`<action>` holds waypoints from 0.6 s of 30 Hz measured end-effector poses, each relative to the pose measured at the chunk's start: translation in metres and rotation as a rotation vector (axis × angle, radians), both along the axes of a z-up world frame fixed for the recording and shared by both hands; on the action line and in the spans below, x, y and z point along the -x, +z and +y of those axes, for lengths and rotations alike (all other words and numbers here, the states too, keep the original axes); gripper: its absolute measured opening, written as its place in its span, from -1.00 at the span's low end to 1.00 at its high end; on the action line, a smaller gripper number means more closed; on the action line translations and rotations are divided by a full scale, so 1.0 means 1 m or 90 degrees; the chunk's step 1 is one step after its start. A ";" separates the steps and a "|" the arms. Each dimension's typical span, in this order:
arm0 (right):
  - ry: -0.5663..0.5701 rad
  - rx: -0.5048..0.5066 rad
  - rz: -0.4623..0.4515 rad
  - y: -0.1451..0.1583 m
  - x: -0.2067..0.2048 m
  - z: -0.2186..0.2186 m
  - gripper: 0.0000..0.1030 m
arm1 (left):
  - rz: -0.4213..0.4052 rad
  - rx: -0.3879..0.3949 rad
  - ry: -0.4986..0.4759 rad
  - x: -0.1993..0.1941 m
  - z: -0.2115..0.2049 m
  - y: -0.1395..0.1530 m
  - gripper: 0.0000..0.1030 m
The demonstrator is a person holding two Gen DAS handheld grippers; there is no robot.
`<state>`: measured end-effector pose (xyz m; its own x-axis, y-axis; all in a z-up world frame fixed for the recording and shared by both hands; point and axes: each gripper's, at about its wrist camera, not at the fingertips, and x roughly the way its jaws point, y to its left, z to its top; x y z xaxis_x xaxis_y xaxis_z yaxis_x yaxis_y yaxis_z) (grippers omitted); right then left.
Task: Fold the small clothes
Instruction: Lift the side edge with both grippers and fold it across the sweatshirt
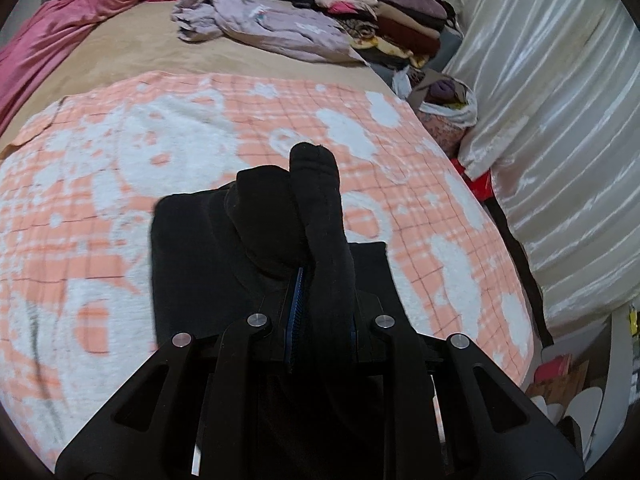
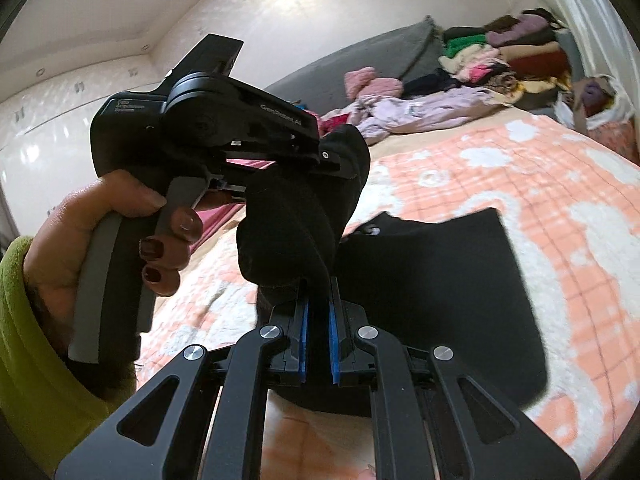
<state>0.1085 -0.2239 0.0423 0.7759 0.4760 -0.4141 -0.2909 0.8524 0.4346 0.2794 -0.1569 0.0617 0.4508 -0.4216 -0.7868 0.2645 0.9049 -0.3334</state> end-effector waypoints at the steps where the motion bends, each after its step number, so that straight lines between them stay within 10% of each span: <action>1: -0.008 0.002 0.002 -0.001 0.001 -0.004 -0.86 | 0.002 -0.002 -0.006 -0.001 -0.009 -0.002 -0.79; 15: -0.094 -0.016 0.082 -0.027 0.012 -0.041 -0.86 | 0.037 -0.039 -0.041 -0.010 -0.073 -0.044 -0.75; 18: -0.108 -0.020 0.115 -0.034 0.009 -0.046 -0.79 | 0.044 -0.030 -0.056 -0.009 -0.079 -0.052 -0.42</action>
